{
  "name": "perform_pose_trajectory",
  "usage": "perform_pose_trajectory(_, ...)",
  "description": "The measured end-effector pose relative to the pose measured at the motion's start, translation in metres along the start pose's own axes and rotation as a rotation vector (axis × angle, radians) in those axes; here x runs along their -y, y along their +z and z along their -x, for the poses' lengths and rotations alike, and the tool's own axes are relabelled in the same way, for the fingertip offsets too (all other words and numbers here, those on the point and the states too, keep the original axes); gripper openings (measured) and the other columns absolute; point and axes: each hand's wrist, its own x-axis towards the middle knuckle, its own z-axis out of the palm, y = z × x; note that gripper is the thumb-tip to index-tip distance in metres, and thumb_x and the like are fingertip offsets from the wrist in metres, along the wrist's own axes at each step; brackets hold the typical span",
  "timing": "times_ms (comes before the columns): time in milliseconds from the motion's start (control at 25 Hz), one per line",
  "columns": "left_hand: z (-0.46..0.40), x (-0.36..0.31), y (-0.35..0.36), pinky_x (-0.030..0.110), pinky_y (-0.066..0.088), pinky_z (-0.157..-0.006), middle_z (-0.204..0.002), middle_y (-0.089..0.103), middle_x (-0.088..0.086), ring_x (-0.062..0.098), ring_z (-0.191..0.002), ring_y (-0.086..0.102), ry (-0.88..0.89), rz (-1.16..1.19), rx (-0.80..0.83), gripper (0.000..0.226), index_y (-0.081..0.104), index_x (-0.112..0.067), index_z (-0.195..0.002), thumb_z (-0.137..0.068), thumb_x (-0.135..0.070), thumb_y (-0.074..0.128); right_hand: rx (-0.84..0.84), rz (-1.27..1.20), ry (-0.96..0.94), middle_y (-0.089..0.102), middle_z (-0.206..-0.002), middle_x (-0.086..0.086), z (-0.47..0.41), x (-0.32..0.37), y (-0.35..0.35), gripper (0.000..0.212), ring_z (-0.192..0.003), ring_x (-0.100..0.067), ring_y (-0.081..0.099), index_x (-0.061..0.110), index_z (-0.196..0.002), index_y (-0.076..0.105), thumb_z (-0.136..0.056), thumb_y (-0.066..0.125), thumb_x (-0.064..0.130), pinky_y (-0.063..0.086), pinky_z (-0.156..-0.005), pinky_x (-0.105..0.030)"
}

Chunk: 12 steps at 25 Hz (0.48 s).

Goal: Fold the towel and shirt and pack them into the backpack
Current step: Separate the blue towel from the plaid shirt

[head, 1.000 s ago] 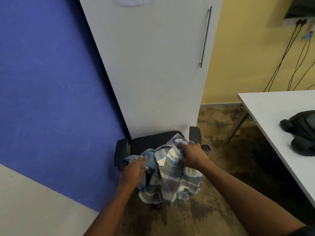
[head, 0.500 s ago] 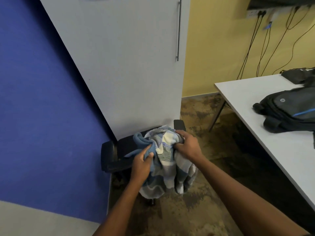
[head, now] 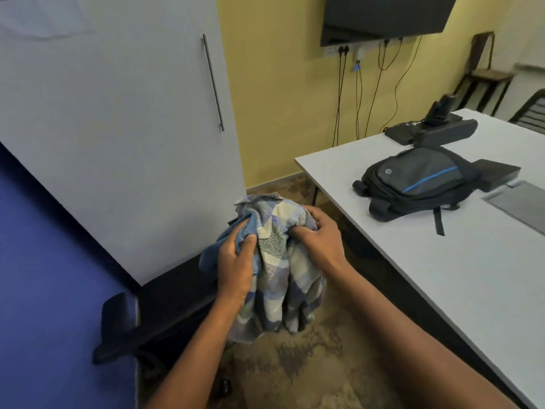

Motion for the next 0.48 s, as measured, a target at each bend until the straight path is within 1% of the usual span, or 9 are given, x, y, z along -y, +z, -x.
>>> perform_pose_trajectory(80, 0.000, -0.015, 0.030, 0.045, 0.053, -0.098, -0.120, 0.070, 0.002, 0.017, -0.112, 0.066, 0.046, 0.017, 0.058, 0.033, 0.063, -0.021, -0.128, -0.095, -0.019, 0.061, -0.052, -0.008, -0.001, 0.071, -0.102, 0.018, -0.008, 0.005, -0.029, 0.044, -0.095, -0.004, 0.066, 0.040, -0.109, 0.068, -0.066, 0.071, 0.034, 0.056, -0.089, -0.044)
perform_pose_trajectory(200, -0.003, -0.029, 0.077, 0.048, 0.051, -0.100, -0.122, 0.069, -0.001, 0.017, -0.115, 0.064, 0.102, 0.036, 0.152, 0.041, 0.063, -0.022, -0.128, -0.088, -0.033, 0.065, -0.141, -0.011, -0.023, 0.072, -0.100, 0.018, -0.018, 0.010, -0.076, 0.044, -0.094, -0.003, 0.067, 0.037, -0.109, 0.069, -0.065, 0.071, 0.033, 0.056, -0.088, -0.042)
perform_pose_trajectory(240, -0.004, -0.030, 0.095, 0.049, 0.051, -0.100, -0.122, 0.069, -0.001, 0.017, -0.115, 0.064, 0.113, 0.038, 0.176, 0.042, 0.063, -0.022, -0.128, -0.087, -0.035, 0.064, -0.171, -0.016, -0.031, 0.072, -0.099, 0.018, -0.020, 0.010, -0.093, 0.043, -0.093, -0.003, 0.067, 0.036, -0.109, 0.069, -0.066, 0.071, 0.031, 0.056, -0.088, -0.042)
perform_pose_trajectory(360, -0.003, -0.036, 0.153, 0.050, 0.053, -0.097, -0.115, 0.072, 0.000, 0.016, -0.108, 0.067, 0.106, 0.062, 0.223, 0.032, 0.065, -0.022, -0.124, -0.091, -0.027, 0.065, -0.255, -0.027, -0.054, 0.072, -0.098, 0.017, -0.027, 0.007, -0.146, 0.040, -0.092, -0.001, 0.067, 0.034, -0.107, 0.069, -0.068, 0.071, 0.026, 0.055, -0.089, -0.041)
perform_pose_trajectory(480, 0.003, -0.045, 0.213, 0.049, 0.053, -0.096, -0.115, 0.072, 0.001, 0.018, -0.107, 0.068, 0.114, 0.116, 0.299, 0.032, 0.064, -0.022, -0.125, -0.093, -0.025, 0.065, -0.331, -0.022, -0.059, 0.072, -0.099, 0.018, -0.035, 0.001, -0.201, 0.040, -0.095, -0.002, 0.066, 0.036, -0.108, 0.069, -0.069, 0.071, 0.027, 0.055, -0.090, -0.041)
